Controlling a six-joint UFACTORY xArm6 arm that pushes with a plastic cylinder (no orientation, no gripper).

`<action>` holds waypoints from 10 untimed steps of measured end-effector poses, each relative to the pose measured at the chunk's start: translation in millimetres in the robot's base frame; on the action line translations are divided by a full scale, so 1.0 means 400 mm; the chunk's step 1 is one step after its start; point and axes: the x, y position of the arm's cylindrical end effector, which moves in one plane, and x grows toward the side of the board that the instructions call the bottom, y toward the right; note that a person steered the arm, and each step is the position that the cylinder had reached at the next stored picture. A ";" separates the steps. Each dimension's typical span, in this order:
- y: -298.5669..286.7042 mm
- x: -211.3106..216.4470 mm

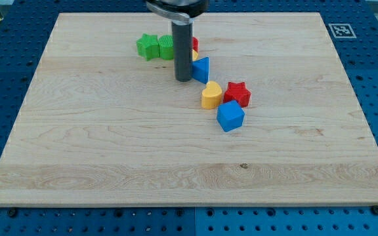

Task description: Move the blue triangle above the yellow heart

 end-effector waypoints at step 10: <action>0.087 -0.105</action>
